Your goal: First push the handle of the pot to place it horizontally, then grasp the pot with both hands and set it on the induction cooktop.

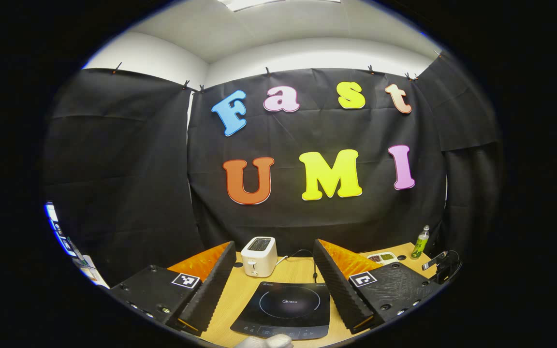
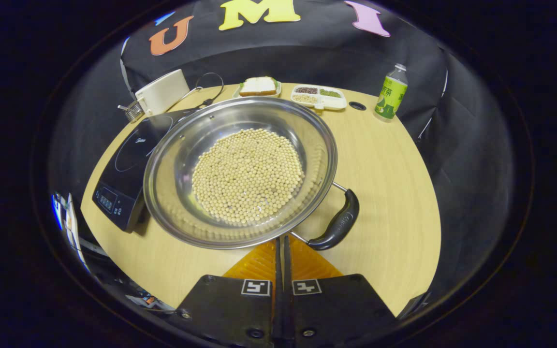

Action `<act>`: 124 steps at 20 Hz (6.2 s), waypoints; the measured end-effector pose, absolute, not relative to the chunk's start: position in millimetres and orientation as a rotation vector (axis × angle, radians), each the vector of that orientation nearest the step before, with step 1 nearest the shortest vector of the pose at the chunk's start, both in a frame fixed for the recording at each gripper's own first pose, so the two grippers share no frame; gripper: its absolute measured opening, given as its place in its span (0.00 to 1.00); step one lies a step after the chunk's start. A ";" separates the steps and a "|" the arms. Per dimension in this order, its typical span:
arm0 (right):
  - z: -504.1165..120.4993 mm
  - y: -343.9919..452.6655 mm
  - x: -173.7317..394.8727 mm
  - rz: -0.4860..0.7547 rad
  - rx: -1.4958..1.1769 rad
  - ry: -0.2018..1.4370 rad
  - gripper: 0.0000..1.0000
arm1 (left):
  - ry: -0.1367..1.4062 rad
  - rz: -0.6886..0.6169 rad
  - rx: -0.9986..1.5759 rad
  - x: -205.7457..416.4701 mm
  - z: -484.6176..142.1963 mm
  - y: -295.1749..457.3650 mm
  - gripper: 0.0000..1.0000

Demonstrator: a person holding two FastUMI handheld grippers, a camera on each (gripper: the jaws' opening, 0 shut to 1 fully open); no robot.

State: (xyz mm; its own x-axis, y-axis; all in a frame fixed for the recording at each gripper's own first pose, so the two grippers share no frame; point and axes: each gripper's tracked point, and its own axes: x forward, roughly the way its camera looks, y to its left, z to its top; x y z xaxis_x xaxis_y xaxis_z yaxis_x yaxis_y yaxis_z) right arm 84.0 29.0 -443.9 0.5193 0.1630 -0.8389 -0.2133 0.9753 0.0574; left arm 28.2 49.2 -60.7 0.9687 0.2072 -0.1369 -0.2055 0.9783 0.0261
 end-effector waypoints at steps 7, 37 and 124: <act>-447.6 5.0 108.5 0.265 -0.144 0.993 0.04 | 0.160 0.246 0.014 30.3 -68.0 48.1 0.96; -423.2 -107.7 161.5 0.164 -0.186 0.900 0.49 | 0.265 0.156 -0.015 92.0 -136.4 -20.7 0.96; -329.5 99.3 191.6 0.137 0.028 0.862 0.53 | 0.777 0.023 -0.038 135.6 -338.0 11.1 0.56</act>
